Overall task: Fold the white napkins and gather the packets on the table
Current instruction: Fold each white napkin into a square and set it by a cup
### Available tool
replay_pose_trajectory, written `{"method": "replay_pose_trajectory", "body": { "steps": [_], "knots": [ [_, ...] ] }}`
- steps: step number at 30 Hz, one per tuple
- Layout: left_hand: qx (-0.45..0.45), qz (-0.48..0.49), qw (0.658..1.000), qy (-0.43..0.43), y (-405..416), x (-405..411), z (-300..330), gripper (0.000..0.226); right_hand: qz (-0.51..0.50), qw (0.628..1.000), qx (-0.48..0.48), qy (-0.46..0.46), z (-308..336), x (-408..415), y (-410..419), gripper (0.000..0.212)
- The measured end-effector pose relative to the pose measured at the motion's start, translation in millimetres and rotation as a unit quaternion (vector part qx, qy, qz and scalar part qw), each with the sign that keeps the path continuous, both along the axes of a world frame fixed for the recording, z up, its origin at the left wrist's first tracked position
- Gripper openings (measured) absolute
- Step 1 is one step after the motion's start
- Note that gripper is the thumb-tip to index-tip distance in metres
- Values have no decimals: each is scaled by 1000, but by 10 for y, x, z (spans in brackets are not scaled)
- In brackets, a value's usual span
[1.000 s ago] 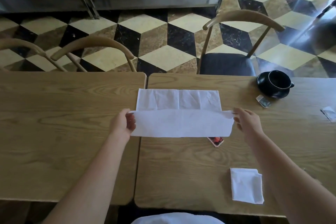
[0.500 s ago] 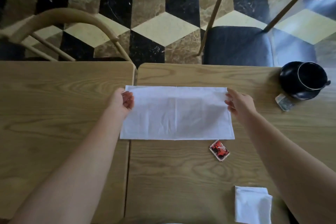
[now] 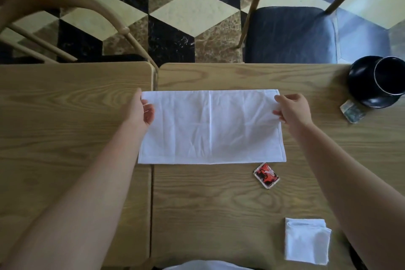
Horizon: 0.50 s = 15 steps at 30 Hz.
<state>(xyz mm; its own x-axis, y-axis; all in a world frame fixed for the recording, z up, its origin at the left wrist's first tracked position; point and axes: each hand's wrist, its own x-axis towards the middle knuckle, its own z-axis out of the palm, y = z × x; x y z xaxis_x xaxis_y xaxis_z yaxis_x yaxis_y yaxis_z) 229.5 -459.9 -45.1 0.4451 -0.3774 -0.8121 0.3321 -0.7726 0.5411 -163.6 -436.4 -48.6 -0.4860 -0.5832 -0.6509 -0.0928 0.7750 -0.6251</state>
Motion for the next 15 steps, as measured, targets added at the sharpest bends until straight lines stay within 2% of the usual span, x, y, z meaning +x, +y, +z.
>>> {"method": "replay_pose_trajectory", "body": {
  "steps": [3,5,10,15],
  "knots": [
    [-38,-100,980,-170,345,83,20,30,45,998,27,37,46,-29,190,45],
    [-55,-154,959,-232,695,148,21,25,82,994,44,57,62,-34,417,42],
    [-9,-254,934,-250,1427,334,-84,22,116,988,65,76,71,-41,987,29],
    [26,-268,932,-243,1657,456,-161,23,127,985,81,81,109,-39,1280,19]
  ]
}}
